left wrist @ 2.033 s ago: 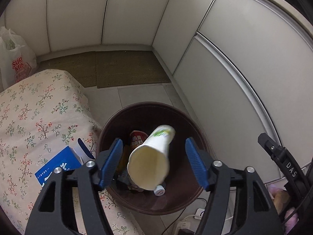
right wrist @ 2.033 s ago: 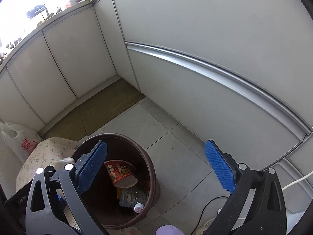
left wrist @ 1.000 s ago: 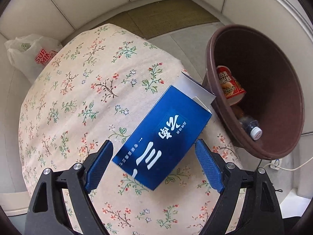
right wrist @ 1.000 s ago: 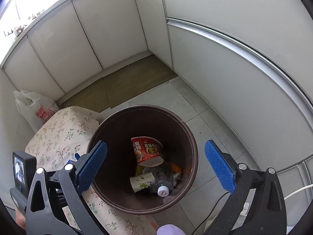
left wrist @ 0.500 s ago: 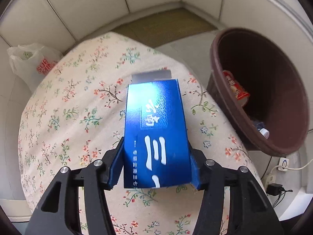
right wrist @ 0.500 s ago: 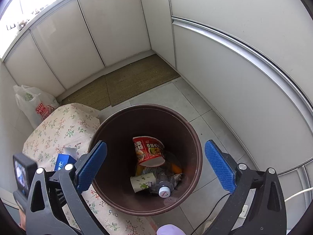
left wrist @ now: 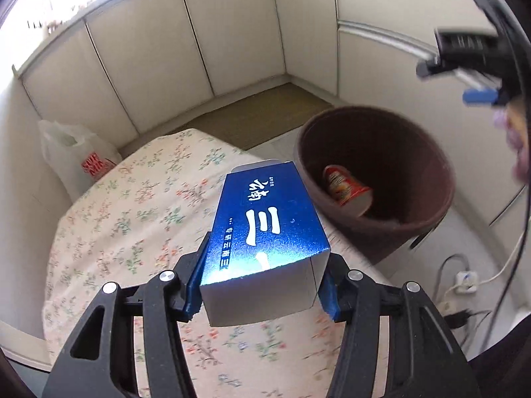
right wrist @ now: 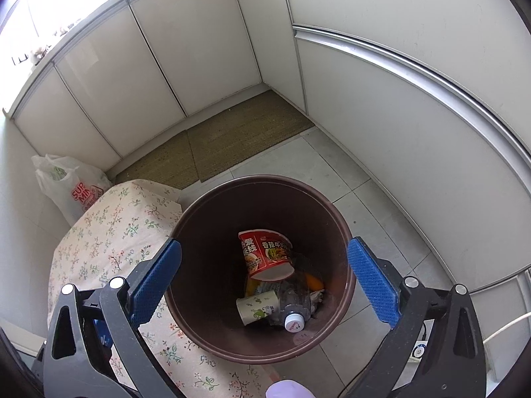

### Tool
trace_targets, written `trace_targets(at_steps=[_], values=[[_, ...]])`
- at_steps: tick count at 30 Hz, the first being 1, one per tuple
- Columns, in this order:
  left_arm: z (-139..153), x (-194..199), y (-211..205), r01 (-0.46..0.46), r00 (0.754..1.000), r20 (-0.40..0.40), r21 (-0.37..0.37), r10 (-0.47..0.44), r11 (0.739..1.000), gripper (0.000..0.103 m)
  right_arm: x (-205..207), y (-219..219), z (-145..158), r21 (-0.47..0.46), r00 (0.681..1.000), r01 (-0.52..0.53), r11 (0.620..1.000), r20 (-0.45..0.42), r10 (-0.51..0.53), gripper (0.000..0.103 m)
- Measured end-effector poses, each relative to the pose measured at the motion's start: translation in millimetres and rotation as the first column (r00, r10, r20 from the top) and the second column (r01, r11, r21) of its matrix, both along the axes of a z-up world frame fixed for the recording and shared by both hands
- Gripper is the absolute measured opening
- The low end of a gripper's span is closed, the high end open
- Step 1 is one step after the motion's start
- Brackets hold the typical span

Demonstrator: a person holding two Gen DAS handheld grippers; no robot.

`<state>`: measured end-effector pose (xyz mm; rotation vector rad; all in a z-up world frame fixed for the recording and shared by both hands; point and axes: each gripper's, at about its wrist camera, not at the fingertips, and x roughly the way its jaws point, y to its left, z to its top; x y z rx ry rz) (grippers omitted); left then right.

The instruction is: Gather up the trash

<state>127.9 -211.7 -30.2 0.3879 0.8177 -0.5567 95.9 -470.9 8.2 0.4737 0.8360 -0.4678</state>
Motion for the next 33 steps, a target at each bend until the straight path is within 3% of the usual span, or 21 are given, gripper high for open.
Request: trace_targets(at_steps=[4, 7, 11, 13, 16, 18, 20, 23, 24, 26, 28, 29, 30, 31, 32, 33], values=[[29, 19, -28, 0.008, 0.991, -0.132, -0.119, -0.024, 0.993, 0.054, -11, -19, 2, 0.028, 0.998, 0.053, 0.998, 0.023, -0.054, 0.096], [41, 31, -63, 0.000, 0.974, -0.222, -0.153, -0.034, 0.988, 0.054, -25, -41, 2, 0.075, 0.992, 0.115, 0.991, 0.046, -0.118, 0.096], [46, 50, -110, -0.003, 0.958, -0.284, -0.170, -0.046, 0.985, 0.057, -42, -66, -1, 0.149, 0.978, 0.183, 0.972, 0.071, -0.195, 0.096], [40, 60, -128, -0.020, 0.937, -0.346, -0.183, -0.046, 0.983, 0.074, -48, -74, -3, 0.175, 0.972, 0.207, 0.963, 0.076, -0.223, 0.096], [38, 60, -131, -0.069, 0.931, -0.364, -0.210, -0.012, 0.975, 0.079, -53, -81, -5, 0.201, 0.967, 0.223, 0.954, 0.075, -0.242, 0.096], [40, 53, -123, -0.086, 0.939, -0.344, -0.218, 0.006, 0.972, 0.084, -54, -82, -4, 0.196, 0.967, 0.225, 0.955, 0.076, -0.243, 0.096], [43, 47, -114, -0.102, 0.957, -0.285, -0.171, 0.050, 0.980, 0.085, -54, -77, -2, 0.181, 0.968, 0.220, 0.959, 0.082, -0.237, 0.096], [63, 19, -92, -0.112, 0.993, -0.058, -0.079, 0.108, 0.991, 0.085, -55, -58, 6, 0.160, 0.974, 0.184, 0.970, 0.104, -0.202, 0.096], [72, 6, -84, -0.132, 0.990, 0.037, -0.072, 0.135, 0.989, 0.086, -57, -51, 9, 0.167, 0.974, 0.168, 0.972, 0.124, -0.190, 0.096], [94, -27, -64, -0.171, 0.960, 0.206, -0.100, 0.188, 0.980, 0.094, -66, -29, 23, 0.167, 0.969, 0.101, 0.981, 0.206, -0.135, 0.096], [116, -67, -35, -0.207, 0.898, 0.350, -0.202, 0.268, 0.957, 0.097, -82, -2, 39, 0.090, 0.957, 0.077, 0.993, 0.274, -0.099, 0.096], [122, -83, -20, -0.217, 0.872, 0.375, -0.278, 0.313, 0.936, 0.097, -92, 12, 47, 0.044, 0.949, 0.072, 0.996, 0.304, -0.082, 0.096], [123, -93, -7, -0.219, 0.877, 0.343, -0.340, 0.337, 0.915, 0.097, -104, 28, 54, -0.009, 0.939, 0.066, 0.998, 0.338, -0.059, 0.096], [122, -98, 4, -0.226, 0.900, 0.276, -0.367, 0.338, 0.902, 0.097, -119, 47, 60, -0.061, 0.930, 0.064, 0.996, 0.365, -0.038, 0.096], [117, -102, 12, -0.234, 0.929, 0.195, -0.348, 0.315, 0.908, 0.097, -134, 67, 62, -0.109, 0.922, 0.065, 0.992, 0.387, -0.018, 0.096], [112, -104, 16, -0.236, 0.943, 0.153, -0.318, 0.296, 0.918, 0.097, -148, 82, 62, -0.143, 0.917, 0.063, 0.988, 0.399, -0.001, 0.096]])
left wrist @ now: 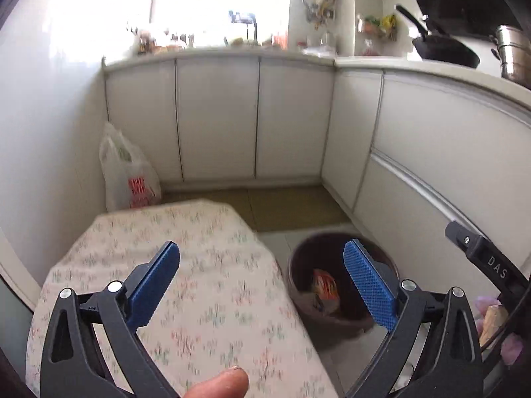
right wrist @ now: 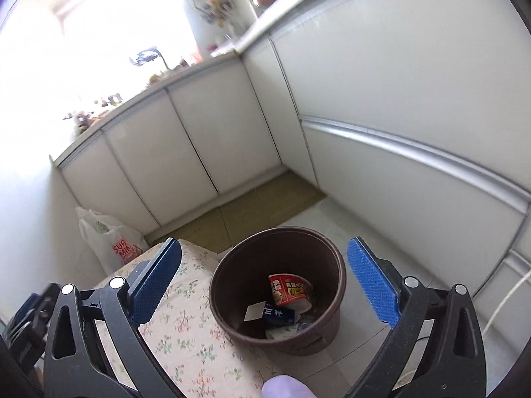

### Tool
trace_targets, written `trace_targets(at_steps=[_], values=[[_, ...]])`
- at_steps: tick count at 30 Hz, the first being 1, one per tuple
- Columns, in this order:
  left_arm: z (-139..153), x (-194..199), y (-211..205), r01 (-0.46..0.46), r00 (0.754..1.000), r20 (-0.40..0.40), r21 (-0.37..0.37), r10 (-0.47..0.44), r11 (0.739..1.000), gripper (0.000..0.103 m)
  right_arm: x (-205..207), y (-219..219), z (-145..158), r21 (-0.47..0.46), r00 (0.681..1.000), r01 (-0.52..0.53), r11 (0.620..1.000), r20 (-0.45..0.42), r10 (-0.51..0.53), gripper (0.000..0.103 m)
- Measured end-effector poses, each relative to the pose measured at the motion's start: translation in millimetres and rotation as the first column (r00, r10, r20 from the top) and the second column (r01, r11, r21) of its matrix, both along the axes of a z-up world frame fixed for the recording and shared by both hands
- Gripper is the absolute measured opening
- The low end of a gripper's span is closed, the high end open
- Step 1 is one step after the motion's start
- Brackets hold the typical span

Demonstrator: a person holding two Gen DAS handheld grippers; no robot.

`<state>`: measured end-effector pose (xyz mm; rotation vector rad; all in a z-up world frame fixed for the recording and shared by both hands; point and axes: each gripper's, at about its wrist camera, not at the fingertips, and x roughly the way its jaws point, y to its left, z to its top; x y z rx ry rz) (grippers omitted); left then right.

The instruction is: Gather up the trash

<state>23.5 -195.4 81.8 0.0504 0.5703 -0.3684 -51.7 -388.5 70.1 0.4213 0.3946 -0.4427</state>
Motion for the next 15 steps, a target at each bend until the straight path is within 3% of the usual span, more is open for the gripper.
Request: trace_targets(at_steps=[2, 6, 10, 15], values=[[-9, -15, 15, -0.022, 1.000, -0.012, 0.018, 0.022, 1.000, 0.096, -26, 32, -6, -0.073, 1.000, -0.014, 0.997, 0.021, 0.016, 0.096], [-28, -55, 53, -0.105, 0.990, 0.089, -0.024, 0.107, 0.994, 0.097, -64, 85, -15, -0.168, 0.995, -0.064, 0.984, 0.061, 0.075, 0.096], [-44, -63, 84, -0.109, 0.994, 0.025, -0.070, 0.111, 0.992, 0.097, -73, 124, -14, -0.305, 0.989, -0.087, 0.948, 0.085, 0.119, 0.096], [-49, -70, 111, -0.154, 0.987, 0.031, -0.097, 0.158, 0.983, 0.097, -66, 139, -18, -0.351, 0.988, -0.116, 0.929, 0.052, 0.143, 0.096]])
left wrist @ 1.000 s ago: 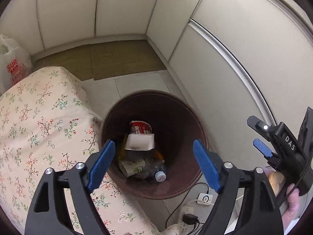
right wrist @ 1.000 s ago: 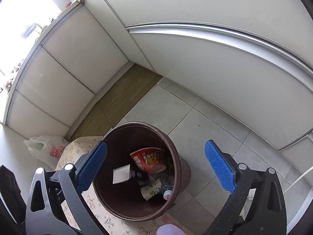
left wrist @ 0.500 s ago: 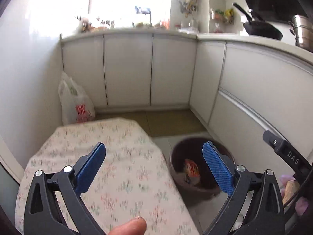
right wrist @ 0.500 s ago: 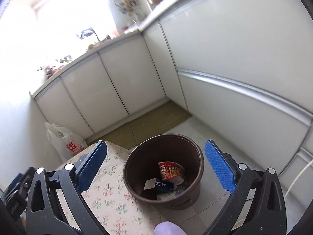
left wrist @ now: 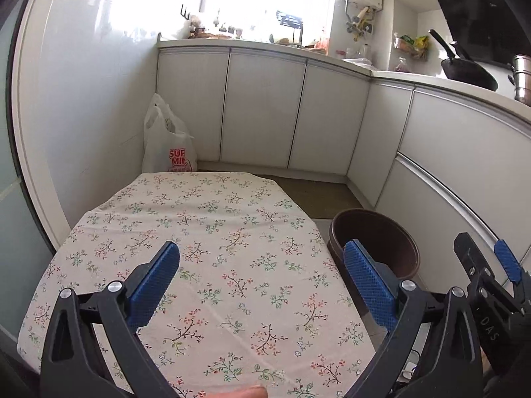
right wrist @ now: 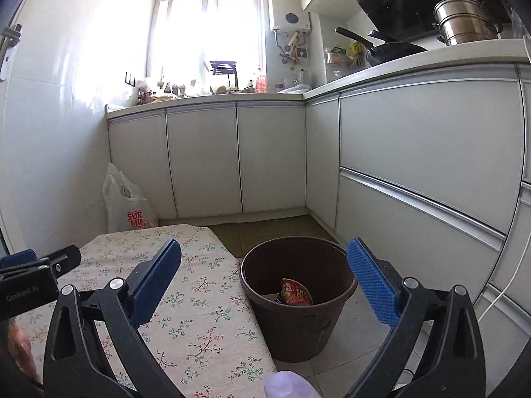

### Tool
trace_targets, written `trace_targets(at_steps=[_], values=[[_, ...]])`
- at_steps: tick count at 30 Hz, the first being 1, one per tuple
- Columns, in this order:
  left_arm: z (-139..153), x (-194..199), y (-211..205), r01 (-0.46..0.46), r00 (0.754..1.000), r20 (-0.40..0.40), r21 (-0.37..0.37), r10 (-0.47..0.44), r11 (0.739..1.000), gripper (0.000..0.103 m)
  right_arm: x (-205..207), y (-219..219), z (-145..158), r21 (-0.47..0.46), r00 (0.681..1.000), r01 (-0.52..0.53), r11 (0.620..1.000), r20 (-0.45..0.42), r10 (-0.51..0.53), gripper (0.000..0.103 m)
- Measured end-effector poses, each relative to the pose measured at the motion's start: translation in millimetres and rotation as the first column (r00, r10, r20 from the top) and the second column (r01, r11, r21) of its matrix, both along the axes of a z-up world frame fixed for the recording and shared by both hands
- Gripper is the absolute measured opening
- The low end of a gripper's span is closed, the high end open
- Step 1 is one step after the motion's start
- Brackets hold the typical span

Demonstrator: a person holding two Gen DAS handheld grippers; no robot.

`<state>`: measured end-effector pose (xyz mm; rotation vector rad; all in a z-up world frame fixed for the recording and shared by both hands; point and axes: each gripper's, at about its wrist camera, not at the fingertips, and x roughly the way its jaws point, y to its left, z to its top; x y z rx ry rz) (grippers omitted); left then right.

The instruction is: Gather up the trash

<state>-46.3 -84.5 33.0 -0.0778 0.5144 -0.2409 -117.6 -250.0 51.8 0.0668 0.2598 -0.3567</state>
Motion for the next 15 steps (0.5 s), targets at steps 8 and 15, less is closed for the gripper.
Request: trace_targets(at_steps=[8, 15], values=[[-9, 6, -2, 0.027, 0.998, -0.051, 0.019, -0.026, 0.999, 0.096, 15, 11, -10, -0.020, 0.998, -0.016, 1.000, -0.061, 0.014, 0.096], [-11, 4, -6, 0.038, 0.998, -0.051, 0.027, -0.037, 0.999, 0.096, 17, 6, -13, 0.006, 0.996, -0.015, 1.000, -0.085, 0.016, 0.096]])
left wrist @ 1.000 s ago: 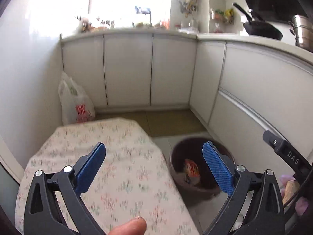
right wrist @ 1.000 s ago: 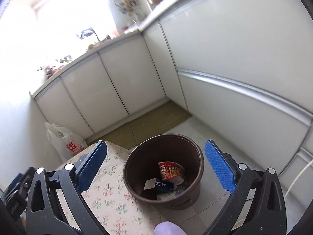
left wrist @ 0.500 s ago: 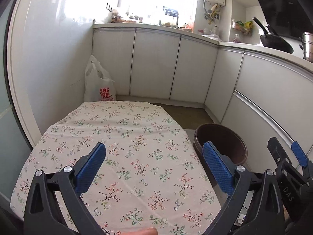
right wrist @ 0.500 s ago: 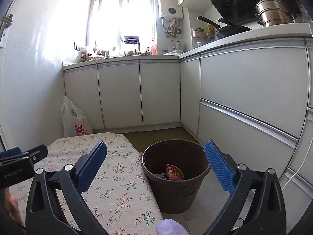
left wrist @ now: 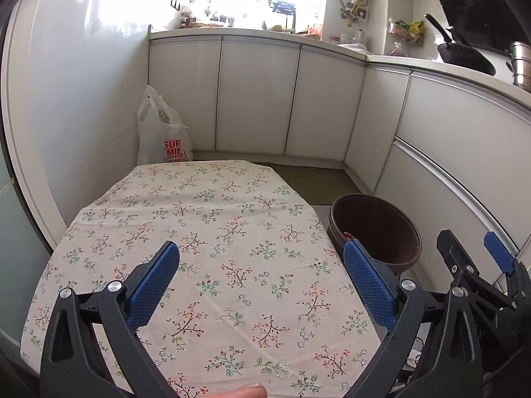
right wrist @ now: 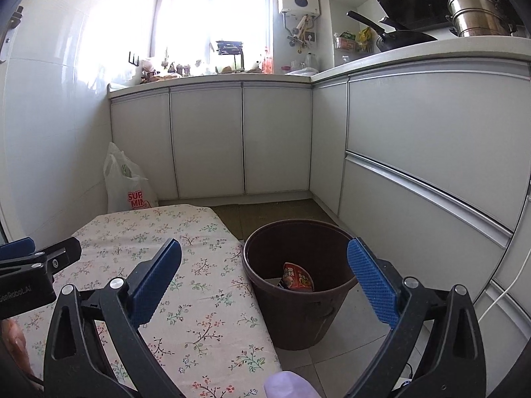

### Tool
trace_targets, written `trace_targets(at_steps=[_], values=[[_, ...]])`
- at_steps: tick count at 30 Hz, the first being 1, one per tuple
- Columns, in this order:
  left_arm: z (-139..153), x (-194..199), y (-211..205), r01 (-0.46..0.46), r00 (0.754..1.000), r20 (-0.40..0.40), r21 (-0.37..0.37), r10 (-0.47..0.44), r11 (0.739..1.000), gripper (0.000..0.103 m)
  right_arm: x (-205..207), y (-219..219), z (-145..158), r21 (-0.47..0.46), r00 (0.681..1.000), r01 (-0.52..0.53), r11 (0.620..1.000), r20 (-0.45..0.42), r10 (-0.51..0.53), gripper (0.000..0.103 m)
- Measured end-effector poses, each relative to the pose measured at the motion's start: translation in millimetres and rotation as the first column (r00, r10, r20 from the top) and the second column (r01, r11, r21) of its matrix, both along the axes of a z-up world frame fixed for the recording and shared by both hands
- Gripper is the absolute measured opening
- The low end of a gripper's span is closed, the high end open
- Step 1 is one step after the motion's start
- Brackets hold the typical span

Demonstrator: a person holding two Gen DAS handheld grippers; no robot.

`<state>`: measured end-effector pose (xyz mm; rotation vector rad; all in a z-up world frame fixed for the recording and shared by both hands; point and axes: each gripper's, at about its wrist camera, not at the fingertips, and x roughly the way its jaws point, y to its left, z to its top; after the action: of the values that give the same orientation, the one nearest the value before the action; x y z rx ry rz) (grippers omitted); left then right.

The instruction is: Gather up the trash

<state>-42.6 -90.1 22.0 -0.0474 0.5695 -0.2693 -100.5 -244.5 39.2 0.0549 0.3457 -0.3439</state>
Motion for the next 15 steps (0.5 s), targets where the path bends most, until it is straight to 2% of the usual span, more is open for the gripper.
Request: trace_targets(at_steps=[15], values=[[-5.0, 3.9, -0.8, 0.009, 1.000, -0.020, 0.004, -0.009, 1.000, 0.096, 1.9, -0.5, -2.2, 0.017, 1.000, -0.010, 1.000, -0.015, 0.011, 0.096]])
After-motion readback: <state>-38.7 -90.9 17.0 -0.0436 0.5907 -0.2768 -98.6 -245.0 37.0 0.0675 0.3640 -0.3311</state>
